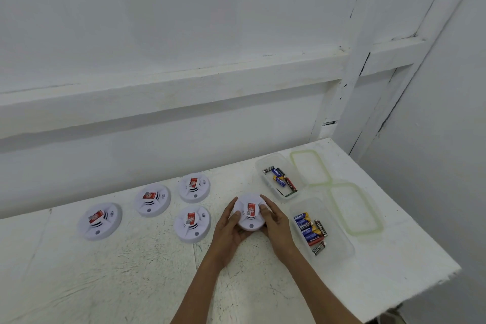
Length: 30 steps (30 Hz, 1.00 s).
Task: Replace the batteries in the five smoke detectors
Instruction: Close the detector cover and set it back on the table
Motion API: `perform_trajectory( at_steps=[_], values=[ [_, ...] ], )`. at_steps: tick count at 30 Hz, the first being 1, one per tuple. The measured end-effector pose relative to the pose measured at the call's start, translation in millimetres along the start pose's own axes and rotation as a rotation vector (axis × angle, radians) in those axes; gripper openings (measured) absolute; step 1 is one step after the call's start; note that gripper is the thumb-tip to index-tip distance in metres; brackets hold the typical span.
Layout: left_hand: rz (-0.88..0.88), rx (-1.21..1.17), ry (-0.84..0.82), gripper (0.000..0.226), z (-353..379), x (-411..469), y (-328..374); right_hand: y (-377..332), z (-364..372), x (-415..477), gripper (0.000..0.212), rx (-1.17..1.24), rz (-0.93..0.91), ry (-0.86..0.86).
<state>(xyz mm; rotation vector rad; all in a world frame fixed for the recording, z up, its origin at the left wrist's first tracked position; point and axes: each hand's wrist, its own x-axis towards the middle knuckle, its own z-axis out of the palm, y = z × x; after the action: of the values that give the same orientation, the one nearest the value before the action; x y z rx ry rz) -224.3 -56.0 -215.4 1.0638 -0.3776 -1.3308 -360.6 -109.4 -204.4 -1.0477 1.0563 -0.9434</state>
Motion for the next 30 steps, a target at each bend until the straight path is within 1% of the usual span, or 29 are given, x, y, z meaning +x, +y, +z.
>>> perform_trajectory(
  at_steps=[6,24,30],
  values=[
    [-0.006,0.007,0.0,0.045,-2.3,1.5,-2.0,-0.2,0.5,-0.4,0.035,-0.022,-0.007,0.006],
    [-0.009,0.005,0.002,0.045,-3.5,2.8,-3.0,-1.7,0.0,-1.8,0.036,-0.015,0.001,0.004],
    [-0.007,-0.001,-0.006,0.041,-2.1,1.7,-1.4,-2.3,0.7,-1.7,0.036,-0.012,-0.001,0.005]
  ],
)
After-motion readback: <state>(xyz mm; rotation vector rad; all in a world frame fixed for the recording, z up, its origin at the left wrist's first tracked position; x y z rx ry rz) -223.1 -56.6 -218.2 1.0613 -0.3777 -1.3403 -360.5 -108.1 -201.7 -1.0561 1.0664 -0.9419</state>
